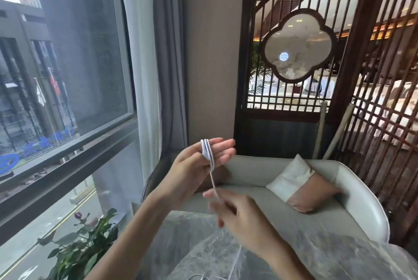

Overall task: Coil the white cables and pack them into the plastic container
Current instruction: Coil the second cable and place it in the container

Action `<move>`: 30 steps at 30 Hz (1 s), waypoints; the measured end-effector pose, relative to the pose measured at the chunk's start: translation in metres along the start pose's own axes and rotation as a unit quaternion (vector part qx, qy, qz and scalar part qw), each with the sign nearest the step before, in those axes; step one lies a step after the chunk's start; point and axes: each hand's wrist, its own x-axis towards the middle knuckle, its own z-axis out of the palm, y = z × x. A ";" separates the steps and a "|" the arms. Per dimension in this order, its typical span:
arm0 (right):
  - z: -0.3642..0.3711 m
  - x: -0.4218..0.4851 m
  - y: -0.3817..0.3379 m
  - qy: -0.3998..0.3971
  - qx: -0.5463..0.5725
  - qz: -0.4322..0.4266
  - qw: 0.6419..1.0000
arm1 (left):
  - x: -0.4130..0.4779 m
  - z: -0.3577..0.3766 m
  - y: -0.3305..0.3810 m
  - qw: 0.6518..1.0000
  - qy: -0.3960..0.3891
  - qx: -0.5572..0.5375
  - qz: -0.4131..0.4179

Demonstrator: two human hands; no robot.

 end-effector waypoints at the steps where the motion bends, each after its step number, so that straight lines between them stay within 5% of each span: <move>1: 0.002 -0.010 0.000 -0.024 -0.098 -0.001 0.995 | 0.001 -0.002 -0.004 1.000 0.013 0.025 -0.010; 4: -0.021 -0.022 -0.015 0.023 -0.340 -0.101 0.935 | -0.008 -0.003 -0.020 0.988 -0.011 0.141 -0.063; 7: -0.067 -0.015 -0.041 0.154 -0.389 -0.224 0.880 | -0.028 0.010 -0.034 0.977 -0.110 0.164 -0.076; 10: -0.104 0.013 -0.049 0.168 -0.180 -0.228 0.942 | -0.044 0.031 -0.035 0.974 -0.177 0.132 -0.047; 13: -0.094 0.039 -0.028 0.118 0.039 -0.136 0.983 | -0.041 0.040 -0.028 0.974 -0.185 0.129 -0.011; 17: -0.029 0.034 0.017 0.089 0.112 0.023 0.989 | -0.026 0.031 -0.018 0.992 -0.122 0.038 0.006; 20: 0.003 0.009 0.017 0.106 0.024 -0.007 0.994 | -0.019 0.014 -0.017 0.998 -0.064 0.029 0.002; 24: 0.005 -0.023 0.006 0.013 -0.140 -0.023 0.990 | -0.016 -0.005 -0.020 0.990 0.003 0.142 -0.003; 27: -0.024 -0.025 -0.023 0.059 -0.390 -0.149 0.907 | -0.025 -0.008 -0.037 0.961 -0.029 0.273 -0.027; 30: -0.070 -0.006 -0.043 0.163 -0.388 -0.254 0.871 | -0.034 0.014 -0.055 0.948 -0.086 0.303 -0.034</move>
